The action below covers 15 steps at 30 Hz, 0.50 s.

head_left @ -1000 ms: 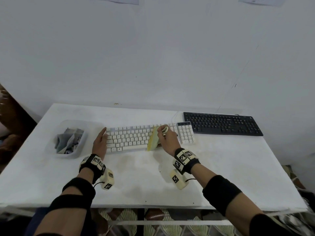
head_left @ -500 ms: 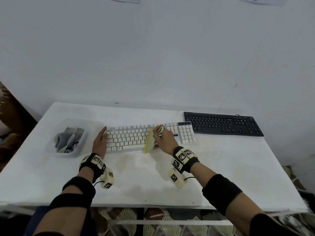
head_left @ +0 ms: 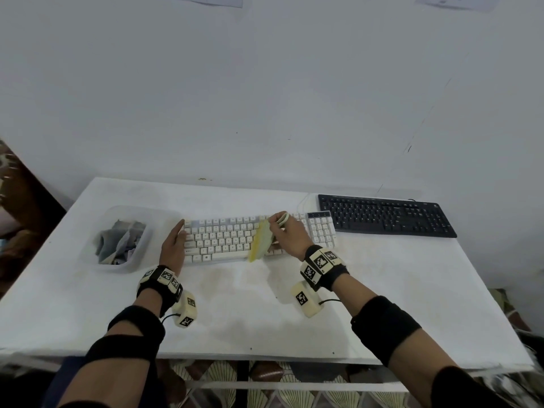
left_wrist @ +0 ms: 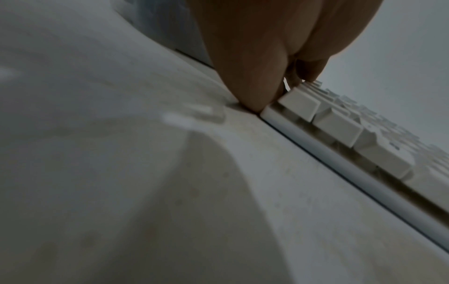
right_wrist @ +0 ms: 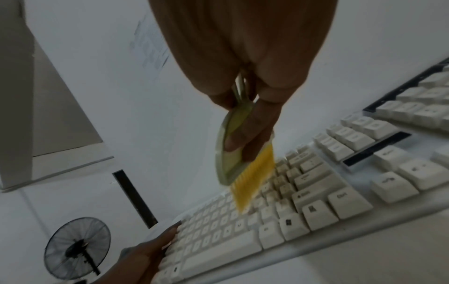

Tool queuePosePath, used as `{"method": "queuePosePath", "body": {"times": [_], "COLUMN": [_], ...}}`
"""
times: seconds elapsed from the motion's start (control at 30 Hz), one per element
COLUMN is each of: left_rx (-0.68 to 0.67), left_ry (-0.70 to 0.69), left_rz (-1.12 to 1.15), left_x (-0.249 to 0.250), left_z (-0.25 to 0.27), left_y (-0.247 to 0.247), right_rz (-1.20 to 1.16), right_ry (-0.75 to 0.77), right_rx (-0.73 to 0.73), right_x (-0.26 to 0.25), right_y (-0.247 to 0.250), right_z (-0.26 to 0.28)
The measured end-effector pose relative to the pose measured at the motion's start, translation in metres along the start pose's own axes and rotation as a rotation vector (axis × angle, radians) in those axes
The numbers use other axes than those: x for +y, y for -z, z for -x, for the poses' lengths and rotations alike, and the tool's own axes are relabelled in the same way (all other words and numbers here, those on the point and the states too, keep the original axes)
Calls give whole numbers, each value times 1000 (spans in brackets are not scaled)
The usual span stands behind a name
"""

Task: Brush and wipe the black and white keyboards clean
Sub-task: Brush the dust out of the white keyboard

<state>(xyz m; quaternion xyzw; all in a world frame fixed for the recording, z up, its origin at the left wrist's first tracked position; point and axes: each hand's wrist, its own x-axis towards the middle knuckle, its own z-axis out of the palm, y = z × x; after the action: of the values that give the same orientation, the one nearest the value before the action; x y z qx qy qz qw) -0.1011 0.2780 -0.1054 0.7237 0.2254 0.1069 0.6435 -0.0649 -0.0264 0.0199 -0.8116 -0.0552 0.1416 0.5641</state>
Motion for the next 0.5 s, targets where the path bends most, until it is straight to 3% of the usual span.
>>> {"method": "queuePosePath", "body": {"times": [0.17, 0.4, 0.5], "left_rx": [1, 2, 1], "left_ry": [4, 3, -7], "left_rz": [-18, -22, -26], "left_x": [-4, -5, -4], "left_z": [-3, -4, -4], "left_y": [0, 1, 0], "right_rz": [-90, 58, 11], "right_ry": [41, 36, 32], "right_rx": [210, -10, 55], "right_x": [-4, 0, -6], "right_y": [10, -11, 0], "right_z": [-9, 4, 2]}}
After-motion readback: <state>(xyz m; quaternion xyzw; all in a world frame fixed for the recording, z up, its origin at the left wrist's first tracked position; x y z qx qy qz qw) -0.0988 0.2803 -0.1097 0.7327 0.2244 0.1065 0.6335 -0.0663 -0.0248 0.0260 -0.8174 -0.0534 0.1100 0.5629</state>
